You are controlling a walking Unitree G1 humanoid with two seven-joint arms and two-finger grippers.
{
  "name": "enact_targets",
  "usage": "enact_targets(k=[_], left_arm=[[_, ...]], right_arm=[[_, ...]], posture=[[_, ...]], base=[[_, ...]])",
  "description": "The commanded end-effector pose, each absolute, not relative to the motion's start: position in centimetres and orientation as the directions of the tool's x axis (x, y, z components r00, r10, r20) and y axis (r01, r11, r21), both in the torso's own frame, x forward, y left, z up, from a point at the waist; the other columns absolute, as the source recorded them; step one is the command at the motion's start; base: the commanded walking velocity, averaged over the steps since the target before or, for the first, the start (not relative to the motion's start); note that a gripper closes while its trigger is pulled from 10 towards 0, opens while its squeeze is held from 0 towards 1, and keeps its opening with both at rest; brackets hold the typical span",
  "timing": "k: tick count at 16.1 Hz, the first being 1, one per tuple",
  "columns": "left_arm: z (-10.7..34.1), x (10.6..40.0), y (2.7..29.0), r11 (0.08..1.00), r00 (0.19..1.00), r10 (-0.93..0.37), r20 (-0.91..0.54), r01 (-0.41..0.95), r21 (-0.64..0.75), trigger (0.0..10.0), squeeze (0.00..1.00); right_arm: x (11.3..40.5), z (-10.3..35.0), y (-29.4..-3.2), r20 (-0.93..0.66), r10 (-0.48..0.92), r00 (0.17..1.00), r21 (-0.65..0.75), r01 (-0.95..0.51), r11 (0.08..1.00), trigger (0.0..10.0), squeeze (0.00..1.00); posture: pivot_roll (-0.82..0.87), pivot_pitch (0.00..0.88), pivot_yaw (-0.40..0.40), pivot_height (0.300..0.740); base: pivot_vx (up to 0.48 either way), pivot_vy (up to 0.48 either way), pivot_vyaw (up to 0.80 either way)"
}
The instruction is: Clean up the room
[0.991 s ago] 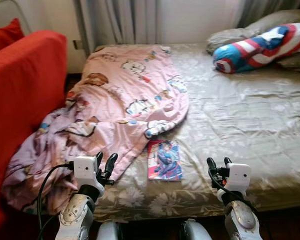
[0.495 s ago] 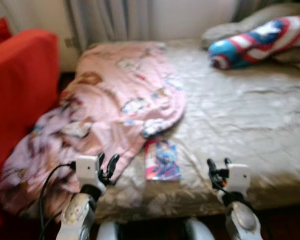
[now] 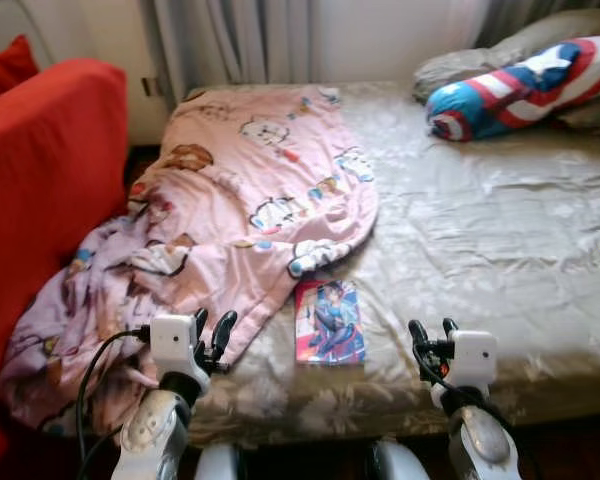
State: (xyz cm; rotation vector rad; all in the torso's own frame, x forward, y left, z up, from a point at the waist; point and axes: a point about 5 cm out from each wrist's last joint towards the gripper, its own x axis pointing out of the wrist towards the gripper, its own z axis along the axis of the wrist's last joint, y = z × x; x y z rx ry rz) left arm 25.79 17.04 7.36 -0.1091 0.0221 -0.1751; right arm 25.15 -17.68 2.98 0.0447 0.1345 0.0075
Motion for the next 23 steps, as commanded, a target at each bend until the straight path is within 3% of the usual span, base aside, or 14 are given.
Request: enact_targets(k=[1,8,15,23], left_arm=[[7.2,25.6,17.3,0.981,0.985,-0.169,-0.03,0.165,-0.101,10.0,0.0],[7.2,25.6,17.2,0.98,0.985,-0.173,-0.027,0.169,-0.104,10.0,0.0],[7.4,25.8,17.0,0.978,0.983,-0.183,-0.015,0.18,-0.107,10.0,0.0],[8.5,26.8,17.2,0.979,0.984,-0.18,0.009,0.18,-0.093,10.0,0.0]], right_arm=[[25.4,3.2,-17.0,-0.123,0.049,0.991,0.037,-0.045,0.998,10.0,0.0],[25.2,2.9,-17.0,-0.136,0.062,0.989,0.05,-0.055,0.997,10.0,0.0],[25.8,1.4,-16.5,-0.215,0.119,0.969,0.075,-0.106,0.992,10.0,0.0],[27.8,-1.2,-16.4,-0.434,0.012,0.901,0.197,0.082,0.977,10.0,0.0]], posture=[[-0.02,0.086,-0.012,0.627],[-0.02,0.088,-0.014,0.627],[-0.02,0.098,-0.01,0.627],[0.07,0.168,0.031,0.627]], base=[[0.285,0.0,0.8],[0.319,0.0,0.11],[0.0,0.0,0.0],[0.0,0.0,0.0]])
